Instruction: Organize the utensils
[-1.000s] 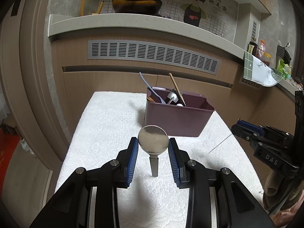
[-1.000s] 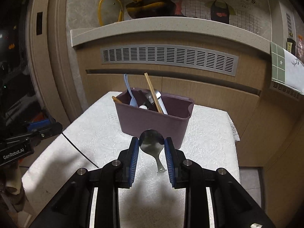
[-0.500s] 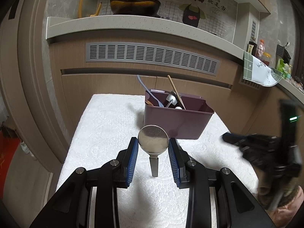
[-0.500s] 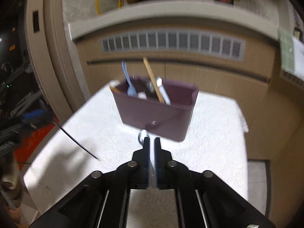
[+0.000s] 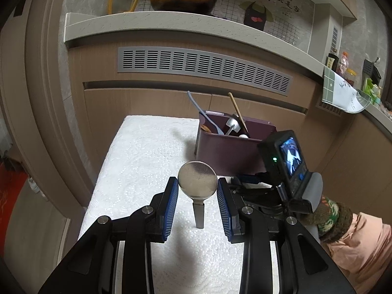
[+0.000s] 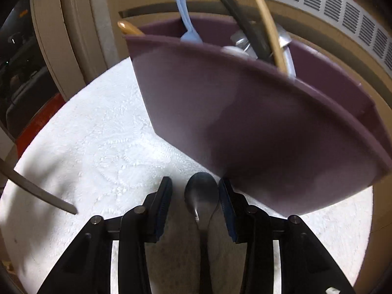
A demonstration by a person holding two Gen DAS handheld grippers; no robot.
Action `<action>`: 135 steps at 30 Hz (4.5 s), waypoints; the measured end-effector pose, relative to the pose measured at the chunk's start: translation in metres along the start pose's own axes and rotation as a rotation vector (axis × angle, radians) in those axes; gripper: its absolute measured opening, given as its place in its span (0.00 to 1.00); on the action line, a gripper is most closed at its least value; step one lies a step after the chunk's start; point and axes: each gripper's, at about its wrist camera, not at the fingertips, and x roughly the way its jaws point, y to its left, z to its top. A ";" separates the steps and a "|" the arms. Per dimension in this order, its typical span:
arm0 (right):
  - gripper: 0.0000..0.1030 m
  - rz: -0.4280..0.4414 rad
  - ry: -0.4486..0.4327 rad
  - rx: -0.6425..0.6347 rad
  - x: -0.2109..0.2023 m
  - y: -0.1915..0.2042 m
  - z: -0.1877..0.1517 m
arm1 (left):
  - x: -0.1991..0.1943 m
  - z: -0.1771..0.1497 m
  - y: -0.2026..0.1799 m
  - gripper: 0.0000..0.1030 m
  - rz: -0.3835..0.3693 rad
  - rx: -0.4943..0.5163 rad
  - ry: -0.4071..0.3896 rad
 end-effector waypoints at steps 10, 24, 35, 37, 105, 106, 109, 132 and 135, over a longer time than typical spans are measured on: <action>0.25 0.015 -0.203 0.114 -0.108 -0.012 -0.014 | -0.002 0.014 -0.012 0.33 -0.039 0.024 -0.018; 0.25 -0.107 -0.647 0.129 -0.298 -0.041 0.092 | -0.017 0.172 -0.048 0.33 -0.149 0.160 -0.255; 0.25 -0.077 -0.471 0.230 -0.196 -0.087 0.098 | 0.077 0.164 -0.043 0.33 -0.192 0.138 -0.077; 0.25 -0.064 -0.430 0.243 -0.175 -0.088 0.089 | 0.098 0.154 -0.042 0.35 -0.210 0.131 -0.016; 1.00 -0.416 -0.374 0.333 -0.212 0.014 -0.135 | -0.019 -0.062 -0.062 1.00 0.106 0.093 -0.088; 1.00 -0.416 -0.374 0.333 -0.212 0.014 -0.135 | -0.019 -0.062 -0.062 1.00 0.105 0.091 -0.087; 1.00 -0.415 -0.374 0.333 -0.212 0.014 -0.135 | -0.020 -0.063 -0.062 1.00 0.106 0.090 -0.087; 1.00 -0.406 -0.378 0.322 -0.212 0.015 -0.135 | -0.019 -0.063 -0.063 1.00 0.109 0.104 -0.079; 1.00 -0.404 -0.379 0.322 -0.212 0.014 -0.135 | -0.019 -0.063 -0.063 1.00 0.114 0.105 -0.076</action>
